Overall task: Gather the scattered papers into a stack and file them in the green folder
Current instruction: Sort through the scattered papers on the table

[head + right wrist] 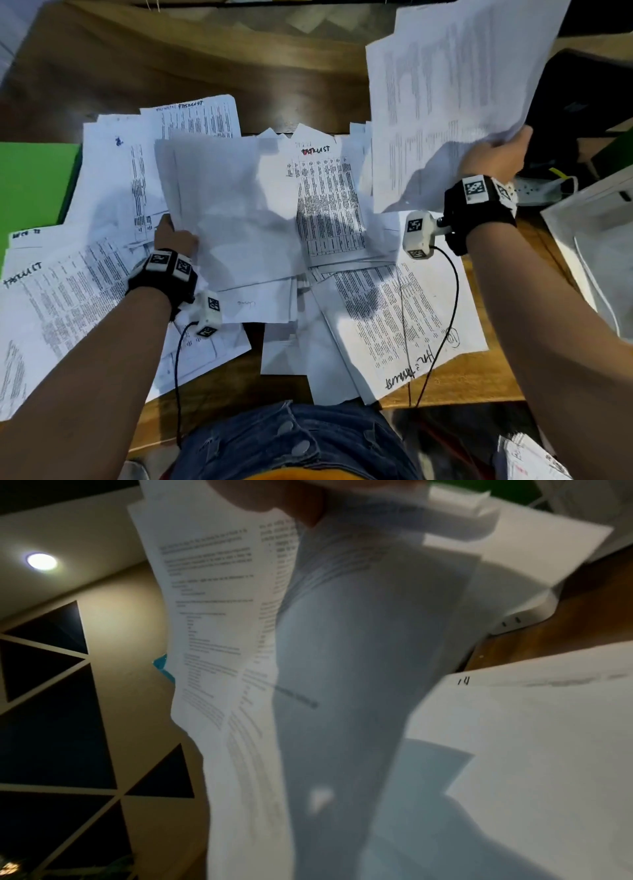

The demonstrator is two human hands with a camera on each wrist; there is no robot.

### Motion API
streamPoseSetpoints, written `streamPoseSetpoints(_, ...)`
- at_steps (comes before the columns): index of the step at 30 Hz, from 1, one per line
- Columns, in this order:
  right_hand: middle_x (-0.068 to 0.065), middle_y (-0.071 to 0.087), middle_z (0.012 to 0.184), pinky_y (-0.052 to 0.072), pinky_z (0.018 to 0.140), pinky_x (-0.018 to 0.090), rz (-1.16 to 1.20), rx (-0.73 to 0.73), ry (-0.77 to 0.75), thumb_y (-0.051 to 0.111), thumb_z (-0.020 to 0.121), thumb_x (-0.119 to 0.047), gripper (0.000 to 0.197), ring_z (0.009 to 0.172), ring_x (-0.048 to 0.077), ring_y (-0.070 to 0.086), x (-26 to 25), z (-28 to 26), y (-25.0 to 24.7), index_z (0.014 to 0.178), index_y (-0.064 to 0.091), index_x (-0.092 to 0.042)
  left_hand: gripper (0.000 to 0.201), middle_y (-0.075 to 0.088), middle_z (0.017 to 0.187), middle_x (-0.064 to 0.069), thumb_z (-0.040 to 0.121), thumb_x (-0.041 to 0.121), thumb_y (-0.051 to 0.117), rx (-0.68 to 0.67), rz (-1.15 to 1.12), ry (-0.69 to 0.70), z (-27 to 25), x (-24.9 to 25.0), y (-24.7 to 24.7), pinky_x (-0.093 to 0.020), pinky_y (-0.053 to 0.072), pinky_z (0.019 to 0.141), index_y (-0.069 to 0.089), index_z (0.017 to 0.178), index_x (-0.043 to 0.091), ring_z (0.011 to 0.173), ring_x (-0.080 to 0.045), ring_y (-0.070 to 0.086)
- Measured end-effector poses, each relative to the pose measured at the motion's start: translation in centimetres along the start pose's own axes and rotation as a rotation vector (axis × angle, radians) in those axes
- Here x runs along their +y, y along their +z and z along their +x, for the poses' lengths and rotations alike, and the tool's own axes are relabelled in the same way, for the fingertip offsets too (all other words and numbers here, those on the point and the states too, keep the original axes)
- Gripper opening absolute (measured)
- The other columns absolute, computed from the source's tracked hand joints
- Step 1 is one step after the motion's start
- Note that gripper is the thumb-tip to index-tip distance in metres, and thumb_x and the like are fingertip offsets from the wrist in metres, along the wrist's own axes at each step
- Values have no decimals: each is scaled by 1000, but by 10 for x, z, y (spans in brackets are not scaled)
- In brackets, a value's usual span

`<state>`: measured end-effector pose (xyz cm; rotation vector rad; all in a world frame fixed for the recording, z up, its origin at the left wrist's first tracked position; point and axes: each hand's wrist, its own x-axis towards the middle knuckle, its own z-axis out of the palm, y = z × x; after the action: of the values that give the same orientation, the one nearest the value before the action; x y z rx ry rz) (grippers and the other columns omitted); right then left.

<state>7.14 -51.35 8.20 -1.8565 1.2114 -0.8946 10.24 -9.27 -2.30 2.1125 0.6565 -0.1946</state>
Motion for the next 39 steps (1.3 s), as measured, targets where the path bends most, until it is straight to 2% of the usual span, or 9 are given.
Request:
streamPoseSetpoints(4,15,56,130,37,86,20,-157,-204,73,36,96,-11,36,120,26,55,6,-19,17,130,46,-5,32,57,95,-13,85,-12,49,24,-14,-40,6,-10,-10,-25,37,82,51,111,7,97,-22,52)
streamPoseSetpoints(8,20,55,132,40,99,37,-374,-454,104,36,98,-14,35,124,34,51,33,-52,38,127,50,0,30,55,127,-23,88,-12,48,5,22,-54,7,-20,-14,-24,36,85,42,106,11,106,-24,54)
streamPoseSetpoints(17,18,52,134,46,92,32,-560,-848,169,52,88,-14,47,121,32,53,47,-92,73,133,45,0,42,56,127,-23,85,-8,52,-67,132,-79,21,-40,-16,-30,42,87,47,127,-6,118,-36,54)
streamPoseSetpoints(21,18,55,128,43,82,30,-559,-918,246,63,86,-22,56,117,34,55,48,-87,74,133,43,1,44,57,126,-22,83,-8,54,-68,173,-93,24,-42,-15,-28,40,81,49,127,-4,116,-35,55)
streamPoseSetpoints(27,18,60,115,51,91,44,-475,-954,387,75,73,-29,70,89,32,54,44,-91,76,132,48,-2,47,54,131,-23,84,-8,54,-61,156,-104,20,-37,-13,-31,42,88,47,130,-4,119,-35,53)
streamPoseSetpoints(32,19,65,113,47,80,28,-354,-1019,279,66,78,0,41,99,31,63,38,-98,76,119,61,1,50,56,129,-22,80,-7,59,-74,91,-112,21,-38,-14,-31,44,86,50,129,0,115,-35,57)
streamPoseSetpoints(35,19,66,113,51,84,32,-397,-917,141,61,81,-12,31,107,31,63,28,-88,72,110,65,-1,53,57,129,-20,80,-6,61,-108,112,-109,18,-36,-12,-29,42,89,48,131,1,118,-34,56)
streamPoseSetpoints(37,18,68,102,55,83,38,-306,-823,111,59,76,-21,31,98,30,66,28,-71,67,100,67,-3,54,56,132,-19,82,-8,59,-134,127,-92,13,-32,-7,-27,39,90,46,134,1,121,-33,53)
streamPoseSetpoints(39,9,63,87,48,75,33,-235,-725,77,55,76,-17,23,85,22,59,27,-52,58,93,66,-6,53,54,133,-20,84,-10,57,-162,122,-72,6,-27,-2,-27,38,89,44,134,-1,122,-34,52)
